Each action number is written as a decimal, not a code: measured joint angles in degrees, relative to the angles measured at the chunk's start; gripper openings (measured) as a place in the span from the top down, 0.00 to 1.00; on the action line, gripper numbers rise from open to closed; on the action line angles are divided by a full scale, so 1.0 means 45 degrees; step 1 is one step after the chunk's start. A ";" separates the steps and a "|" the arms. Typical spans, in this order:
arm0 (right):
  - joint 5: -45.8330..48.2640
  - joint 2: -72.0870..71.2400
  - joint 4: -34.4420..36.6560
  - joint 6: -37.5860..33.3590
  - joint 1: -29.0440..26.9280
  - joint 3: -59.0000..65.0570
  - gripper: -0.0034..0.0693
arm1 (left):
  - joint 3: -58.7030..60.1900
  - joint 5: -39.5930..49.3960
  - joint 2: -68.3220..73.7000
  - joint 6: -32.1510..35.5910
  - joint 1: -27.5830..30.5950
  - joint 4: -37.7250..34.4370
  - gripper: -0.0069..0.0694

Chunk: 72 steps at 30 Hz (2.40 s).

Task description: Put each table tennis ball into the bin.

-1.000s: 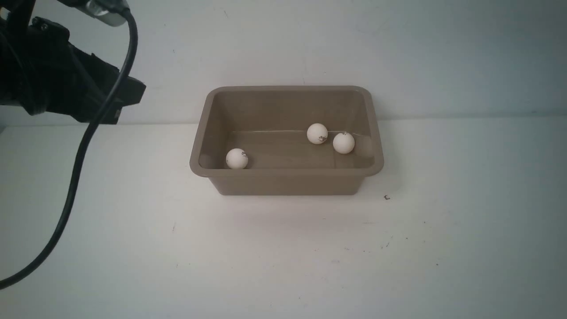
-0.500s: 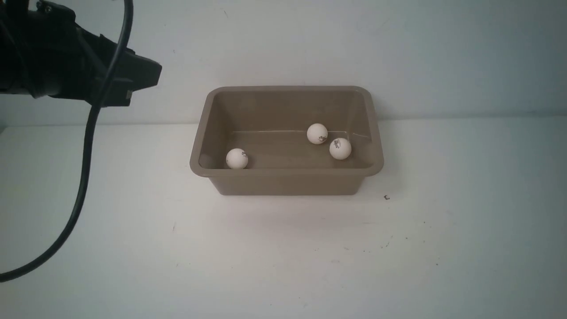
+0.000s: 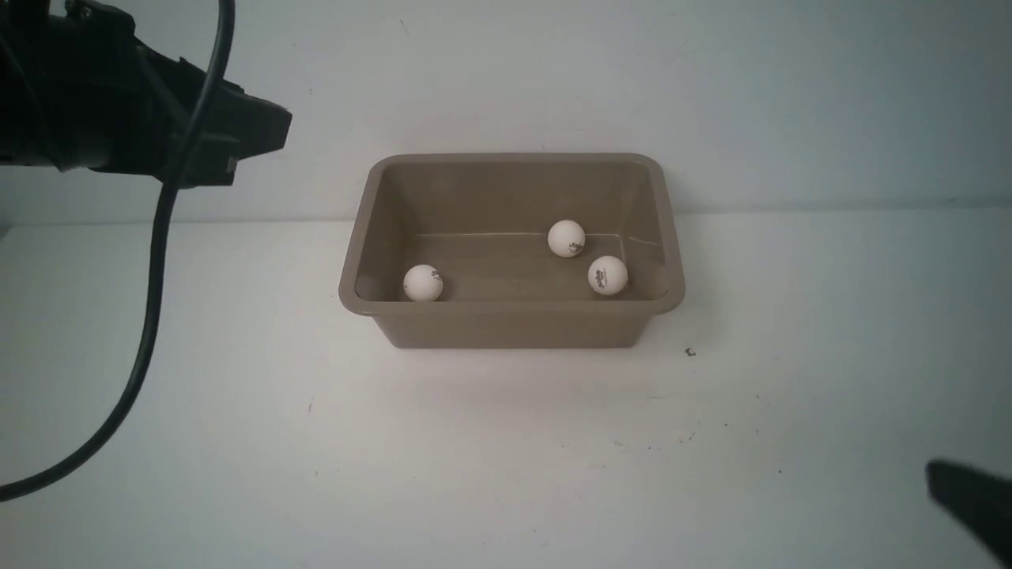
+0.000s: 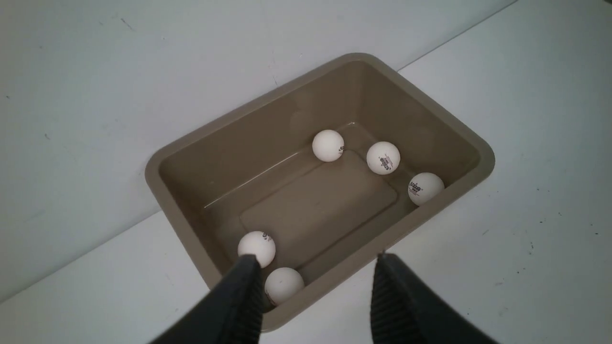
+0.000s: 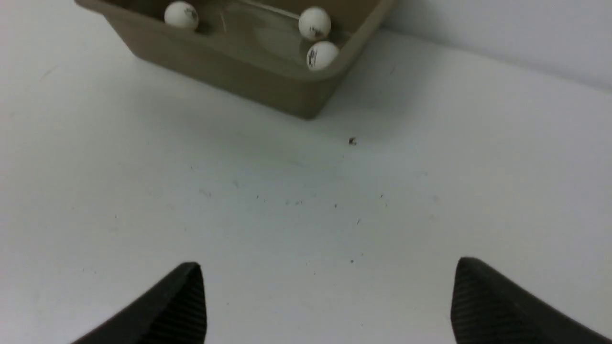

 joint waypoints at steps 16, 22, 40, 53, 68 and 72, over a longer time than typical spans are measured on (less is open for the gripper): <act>-0.0971 -0.0420 0.1471 -0.1936 0.0990 0.1061 0.23 | 0.0000 0.0320 0.0000 0.0156 -0.0022 -0.0557 0.53; -0.1223 -0.1198 0.1851 -0.1941 0.3027 0.1061 0.31 | 0.0000 0.0614 0.0000 0.0156 -0.0221 -0.0660 0.53; -0.1771 -0.5240 -0.7771 0.5727 0.4767 0.1061 0.33 | 0.0000 0.0700 0.0000 0.0480 -0.0995 -0.0796 0.53; -0.1251 -0.5240 -1.0497 1.1594 0.4807 0.2307 0.47 | 0.0000 0.0714 0.0000 0.0684 -0.0995 -0.0972 0.53; -0.2826 -0.5240 -1.0409 1.1384 0.4821 0.3102 0.73 | 0.0000 0.0876 0.0000 0.0726 -0.0995 -0.1011 0.53; -0.2826 -0.5240 -1.0409 1.1384 0.4824 0.3102 0.73 | 0.0000 0.0886 0.0000 0.0726 -0.0995 -0.1235 0.53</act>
